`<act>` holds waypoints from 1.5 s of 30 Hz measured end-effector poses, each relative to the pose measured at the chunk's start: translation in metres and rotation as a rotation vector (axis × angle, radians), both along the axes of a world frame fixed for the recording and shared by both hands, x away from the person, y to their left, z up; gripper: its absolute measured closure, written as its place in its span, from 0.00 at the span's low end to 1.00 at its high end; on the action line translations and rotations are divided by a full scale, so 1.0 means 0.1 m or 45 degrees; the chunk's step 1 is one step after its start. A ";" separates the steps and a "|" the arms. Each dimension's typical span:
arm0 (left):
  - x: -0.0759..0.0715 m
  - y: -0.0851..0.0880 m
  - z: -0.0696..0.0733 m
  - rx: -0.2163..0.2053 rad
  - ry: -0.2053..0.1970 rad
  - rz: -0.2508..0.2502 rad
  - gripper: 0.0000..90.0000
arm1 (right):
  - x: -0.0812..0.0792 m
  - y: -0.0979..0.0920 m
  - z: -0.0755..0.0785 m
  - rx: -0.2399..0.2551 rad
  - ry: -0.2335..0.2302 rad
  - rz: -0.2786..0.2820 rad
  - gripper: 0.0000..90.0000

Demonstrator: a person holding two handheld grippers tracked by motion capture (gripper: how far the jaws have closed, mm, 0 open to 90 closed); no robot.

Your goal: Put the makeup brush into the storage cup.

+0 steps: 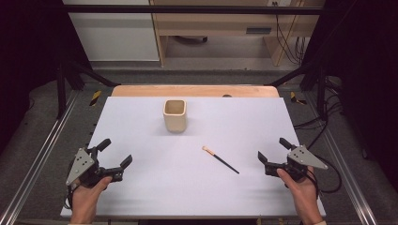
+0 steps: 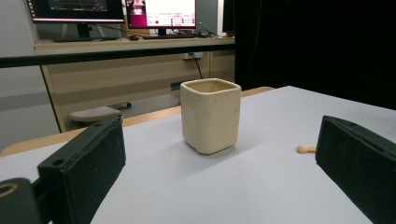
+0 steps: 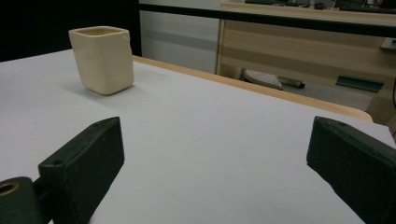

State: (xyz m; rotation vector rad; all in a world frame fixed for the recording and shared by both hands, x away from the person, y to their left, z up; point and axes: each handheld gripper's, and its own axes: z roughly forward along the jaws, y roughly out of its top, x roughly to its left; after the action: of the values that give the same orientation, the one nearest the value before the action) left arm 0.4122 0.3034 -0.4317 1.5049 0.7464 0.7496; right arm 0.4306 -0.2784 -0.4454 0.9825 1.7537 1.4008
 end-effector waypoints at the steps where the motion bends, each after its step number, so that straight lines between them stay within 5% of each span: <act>1: 0.00 0.00 0.00 -0.001 0.002 0.000 0.01 | 0.00 0.00 0.00 -0.001 0.000 0.001 0.05; 8: -0.02 0.01 0.00 0.004 0.001 0.002 0.01 | -0.03 0.01 0.02 -0.007 0.000 -0.001 0.05; 16: -0.08 0.06 0.02 0.013 -0.005 0.037 0.01 | -0.05 0.13 0.18 -0.063 0.114 0.084 0.07; 19: -0.08 0.07 0.02 0.005 -0.008 0.041 0.01 | -0.03 0.18 0.26 -0.136 0.140 0.107 0.07; 22: -0.08 0.10 0.02 -0.003 -0.002 0.053 0.01 | 0.02 0.29 0.44 -0.279 0.191 0.112 0.07; 28: -0.08 0.13 0.02 -0.011 0.000 0.062 0.01 | 0.12 0.40 0.63 -0.402 0.299 0.140 0.08; 31: -0.07 0.13 0.02 -0.010 0.000 0.063 0.01 | 0.14 0.44 0.66 -0.437 0.305 0.156 0.09; 34: -0.07 0.14 0.02 -0.007 0.004 0.062 0.01 | 0.20 0.54 0.71 -0.539 0.346 0.198 0.10; 41: -0.07 0.14 0.02 -0.011 0.004 0.058 0.01 | 0.30 0.64 0.80 -0.622 0.448 0.258 0.08; 45: -0.07 0.14 0.02 -0.014 0.002 0.052 0.01 | 0.34 0.67 0.83 -0.644 0.457 0.266 0.08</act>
State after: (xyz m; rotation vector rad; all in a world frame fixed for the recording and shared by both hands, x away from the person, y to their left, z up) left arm 0.4055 0.3172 -0.4301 1.4842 0.7838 0.7740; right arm 0.4644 -0.2115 -0.3620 0.8171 2.3794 0.8495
